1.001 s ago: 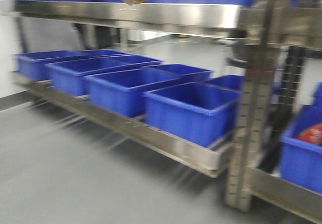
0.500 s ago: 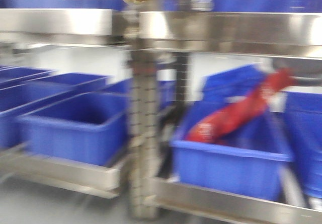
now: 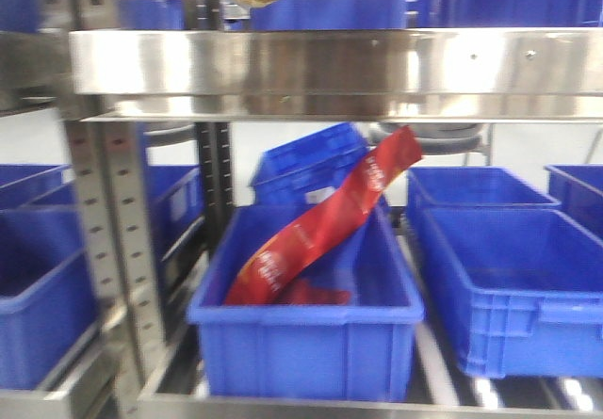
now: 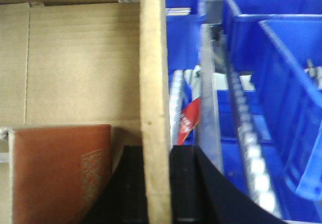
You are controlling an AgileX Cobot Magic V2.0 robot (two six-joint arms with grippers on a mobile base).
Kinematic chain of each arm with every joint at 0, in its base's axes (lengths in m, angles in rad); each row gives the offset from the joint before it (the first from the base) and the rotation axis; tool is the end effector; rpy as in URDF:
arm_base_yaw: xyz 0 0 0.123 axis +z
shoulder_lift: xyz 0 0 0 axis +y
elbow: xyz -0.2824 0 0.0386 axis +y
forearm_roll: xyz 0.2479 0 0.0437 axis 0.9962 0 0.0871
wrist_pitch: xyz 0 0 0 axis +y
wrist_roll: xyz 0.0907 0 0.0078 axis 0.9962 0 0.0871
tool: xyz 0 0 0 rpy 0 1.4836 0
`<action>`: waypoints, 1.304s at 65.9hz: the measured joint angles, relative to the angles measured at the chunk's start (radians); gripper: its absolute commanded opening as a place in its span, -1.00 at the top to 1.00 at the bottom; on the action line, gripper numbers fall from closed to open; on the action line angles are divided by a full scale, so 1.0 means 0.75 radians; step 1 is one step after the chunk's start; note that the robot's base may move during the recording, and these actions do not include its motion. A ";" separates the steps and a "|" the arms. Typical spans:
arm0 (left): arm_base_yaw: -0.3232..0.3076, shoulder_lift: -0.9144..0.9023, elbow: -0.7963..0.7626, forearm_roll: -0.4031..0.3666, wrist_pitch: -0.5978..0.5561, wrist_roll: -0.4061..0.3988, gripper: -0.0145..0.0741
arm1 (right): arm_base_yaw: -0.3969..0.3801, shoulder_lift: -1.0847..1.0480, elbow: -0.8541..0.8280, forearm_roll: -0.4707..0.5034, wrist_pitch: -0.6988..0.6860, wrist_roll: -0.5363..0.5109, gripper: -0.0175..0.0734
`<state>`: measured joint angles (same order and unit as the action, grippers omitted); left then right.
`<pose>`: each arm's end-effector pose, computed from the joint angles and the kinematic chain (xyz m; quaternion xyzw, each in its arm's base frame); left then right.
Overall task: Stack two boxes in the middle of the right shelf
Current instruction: 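Align the held boxes above the middle steel shelf with both grippers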
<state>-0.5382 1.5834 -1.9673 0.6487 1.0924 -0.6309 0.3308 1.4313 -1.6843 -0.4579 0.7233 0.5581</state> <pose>0.3016 -0.1232 0.4998 -0.0379 0.8422 0.0267 0.5372 0.3022 0.0756 0.4841 0.0350 0.8084 0.0360 0.5865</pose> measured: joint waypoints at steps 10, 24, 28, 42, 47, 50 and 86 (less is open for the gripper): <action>0.000 0.000 0.000 0.000 0.000 0.000 0.92 | 0.000 0.000 0.000 0.000 0.000 0.000 0.95; 0.000 0.000 0.000 0.000 0.000 0.000 0.92 | 0.000 0.000 0.000 0.000 0.000 0.000 0.95; 0.000 0.000 0.000 0.000 0.000 0.000 0.92 | 0.000 0.000 0.000 0.000 0.000 0.000 0.95; 0.000 0.000 0.000 0.000 0.000 0.000 0.92 | 0.000 0.000 0.000 0.000 0.000 0.000 0.95; 0.000 0.000 0.000 0.000 0.000 0.000 0.92 | 0.000 0.000 0.000 0.000 0.000 0.000 0.95; 0.000 0.000 0.000 0.003 0.000 0.000 0.92 | 0.000 0.000 0.000 0.000 0.000 0.000 0.95; 0.000 0.000 0.000 0.011 0.000 0.000 0.92 | 0.000 0.000 0.000 0.000 -0.005 0.000 0.95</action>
<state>-0.5382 1.5834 -1.9673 0.6571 1.0924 -0.6309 0.3308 1.4313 -1.6843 -0.4579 0.7196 0.5581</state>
